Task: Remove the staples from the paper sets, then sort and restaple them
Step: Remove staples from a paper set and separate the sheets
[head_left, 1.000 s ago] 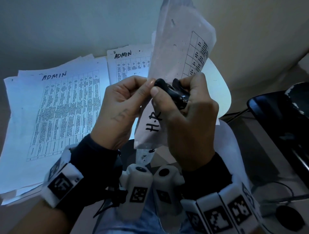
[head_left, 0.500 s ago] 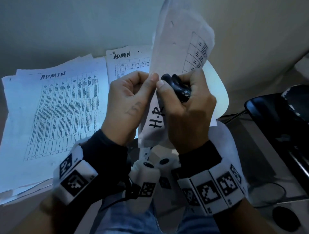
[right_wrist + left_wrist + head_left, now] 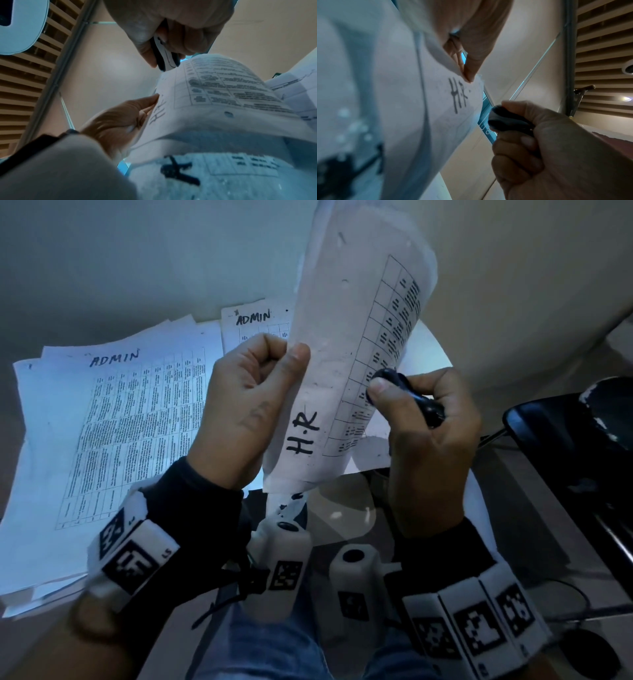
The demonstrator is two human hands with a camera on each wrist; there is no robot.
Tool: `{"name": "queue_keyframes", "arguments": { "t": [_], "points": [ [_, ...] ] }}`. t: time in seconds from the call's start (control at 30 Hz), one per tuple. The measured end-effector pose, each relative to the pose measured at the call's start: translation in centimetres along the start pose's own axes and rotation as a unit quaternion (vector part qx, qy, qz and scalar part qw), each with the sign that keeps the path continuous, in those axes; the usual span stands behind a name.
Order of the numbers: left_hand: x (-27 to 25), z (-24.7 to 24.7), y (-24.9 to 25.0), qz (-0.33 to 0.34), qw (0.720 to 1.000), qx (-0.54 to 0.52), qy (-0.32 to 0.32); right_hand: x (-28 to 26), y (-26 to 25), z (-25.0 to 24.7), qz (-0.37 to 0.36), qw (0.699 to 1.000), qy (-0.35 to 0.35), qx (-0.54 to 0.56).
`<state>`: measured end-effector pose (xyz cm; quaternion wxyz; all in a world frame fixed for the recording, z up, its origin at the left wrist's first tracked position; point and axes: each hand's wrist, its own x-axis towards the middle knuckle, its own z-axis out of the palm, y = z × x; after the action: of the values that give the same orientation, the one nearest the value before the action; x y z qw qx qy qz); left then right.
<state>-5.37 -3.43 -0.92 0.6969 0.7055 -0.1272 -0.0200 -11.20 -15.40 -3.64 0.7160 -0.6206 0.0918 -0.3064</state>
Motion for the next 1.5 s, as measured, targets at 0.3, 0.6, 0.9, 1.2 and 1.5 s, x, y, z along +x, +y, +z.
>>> {"name": "queue_keyframes", "arguments": {
  "t": [0.3, 0.6, 0.9, 1.2, 1.5],
  "points": [
    [0.4, -0.2, 0.1, 0.054, 0.998, 0.031, -0.016, -0.7, 1.0, 0.4, -0.002, 1.0, -0.02, -0.01],
    [0.1, -2.2, -0.1, -0.026, 0.994, 0.025, -0.102, -0.2, 1.4, -0.9, -0.014, 0.999, 0.014, -0.048],
    [-0.8, -2.4, -0.1, -0.037, 0.999, -0.033, -0.023, -0.6, 0.6, -0.8, -0.011, 0.999, -0.024, -0.029],
    [-1.6, -2.2, 0.1, -0.073, 0.989, -0.123, 0.027, -2.3, 0.0, 1.9, -0.102, 0.983, -0.053, -0.146],
    [-2.3, -0.9, 0.3, -0.077, 0.982, -0.162, 0.057, -3.2, -0.3, 3.6, -0.124, 0.971, -0.057, -0.195]
  ]
}}
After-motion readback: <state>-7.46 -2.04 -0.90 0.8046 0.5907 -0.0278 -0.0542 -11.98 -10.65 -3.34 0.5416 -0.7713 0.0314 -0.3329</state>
